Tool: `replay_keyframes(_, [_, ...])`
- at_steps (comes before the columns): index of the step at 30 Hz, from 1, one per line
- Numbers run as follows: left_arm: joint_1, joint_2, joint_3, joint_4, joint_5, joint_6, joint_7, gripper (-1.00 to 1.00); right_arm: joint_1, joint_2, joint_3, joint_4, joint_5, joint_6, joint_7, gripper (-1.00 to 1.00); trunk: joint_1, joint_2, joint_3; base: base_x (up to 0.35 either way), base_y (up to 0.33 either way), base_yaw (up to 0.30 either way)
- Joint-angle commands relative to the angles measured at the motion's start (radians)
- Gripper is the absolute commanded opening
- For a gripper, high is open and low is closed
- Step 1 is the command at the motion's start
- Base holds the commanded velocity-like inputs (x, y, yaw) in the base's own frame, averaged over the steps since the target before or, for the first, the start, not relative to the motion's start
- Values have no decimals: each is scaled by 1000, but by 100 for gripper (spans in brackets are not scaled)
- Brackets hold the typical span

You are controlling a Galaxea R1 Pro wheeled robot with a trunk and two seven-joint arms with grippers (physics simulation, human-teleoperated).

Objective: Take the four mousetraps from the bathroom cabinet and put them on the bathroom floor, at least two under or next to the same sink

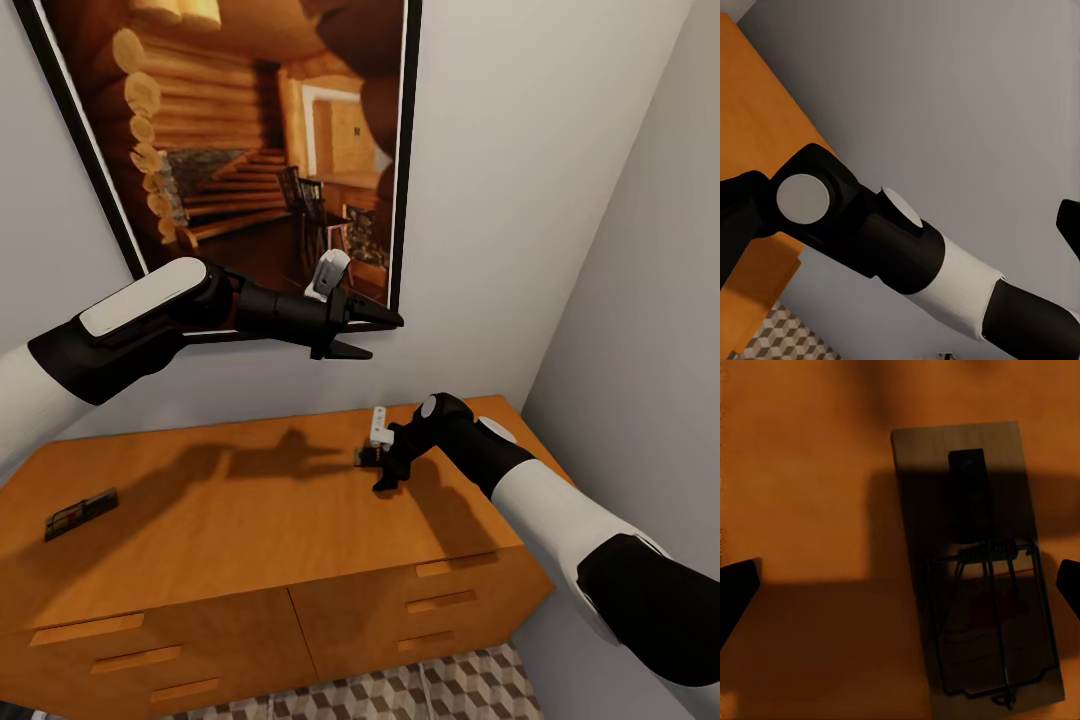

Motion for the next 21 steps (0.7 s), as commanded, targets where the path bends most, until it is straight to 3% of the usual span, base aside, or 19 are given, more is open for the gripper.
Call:
replay_keyframes(1, [-2, 1, -2, -1, 11, -1, 7, 100, 0, 0, 3, 89, 5, 10, 6, 100, 0, -1, -1, 0, 0, 0])
replay_keyframes(16, [-2, 0, -2, 0, 11, -1, 7, 100, -1, -1, 3, 89, 5, 10, 7, 100, 0, -1, -1, 2, 0, 0])
replay_keyframes(21, [-2, -1, -2, 0, 11, -1, 7, 100, -1, -1, 3, 89, 5, 10, 7, 100, 0, -1, -1, 121, 0, 0])
